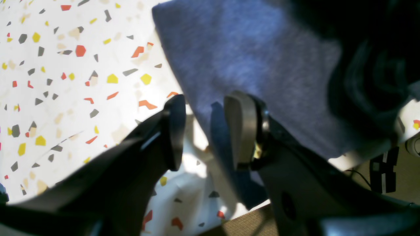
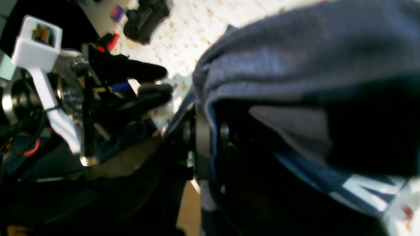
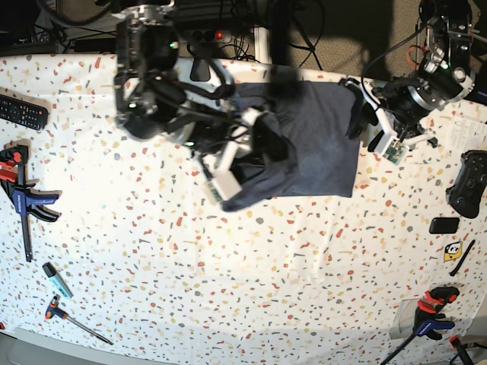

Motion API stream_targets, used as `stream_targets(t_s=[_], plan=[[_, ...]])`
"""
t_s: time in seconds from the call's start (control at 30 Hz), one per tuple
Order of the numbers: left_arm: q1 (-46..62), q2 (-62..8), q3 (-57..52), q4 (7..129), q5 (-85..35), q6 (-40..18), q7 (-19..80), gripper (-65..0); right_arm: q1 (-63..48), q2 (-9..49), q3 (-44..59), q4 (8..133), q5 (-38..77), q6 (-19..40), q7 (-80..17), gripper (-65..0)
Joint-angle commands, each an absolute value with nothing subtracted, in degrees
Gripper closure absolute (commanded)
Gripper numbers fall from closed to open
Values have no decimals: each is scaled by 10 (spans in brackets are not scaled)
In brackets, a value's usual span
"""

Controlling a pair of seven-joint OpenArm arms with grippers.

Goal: Fold the T-shirt properly
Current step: 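Lift and fold the shirt in half with both grippers toward the left gripper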

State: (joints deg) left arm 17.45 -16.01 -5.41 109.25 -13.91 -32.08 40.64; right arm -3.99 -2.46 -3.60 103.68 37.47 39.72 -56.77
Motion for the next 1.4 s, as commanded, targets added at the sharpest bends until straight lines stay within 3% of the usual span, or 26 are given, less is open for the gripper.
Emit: stream_targets(t_s=[0.0, 0.23, 0.63, 1.0, 1.2, 1.37], plan=[[171, -168, -57, 1103, -144, -321, 394, -228, -32, -39, -52, 1048, 371, 400, -545, 0], [171, -212, -57, 1103, -149, -321, 394, -228, -32, -90, -140, 1044, 279, 400, -493, 0], [171, -290, -57, 1079, -211, -265, 400, -228, -32, -90, -175, 1044, 269, 400, -487, 0], [171, -283, -55, 957, -211, -266, 350, -228, -29, -90, -181, 1044, 276, 400, -482, 0], [171, -237, -55, 933, -209, -308, 329, -228, -29, -90, -220, 1044, 267, 400, -465, 0], [170, -215, -55, 934, -180, -311, 321, -228, -29, -90, -233, 1044, 254, 400, -457, 0]])
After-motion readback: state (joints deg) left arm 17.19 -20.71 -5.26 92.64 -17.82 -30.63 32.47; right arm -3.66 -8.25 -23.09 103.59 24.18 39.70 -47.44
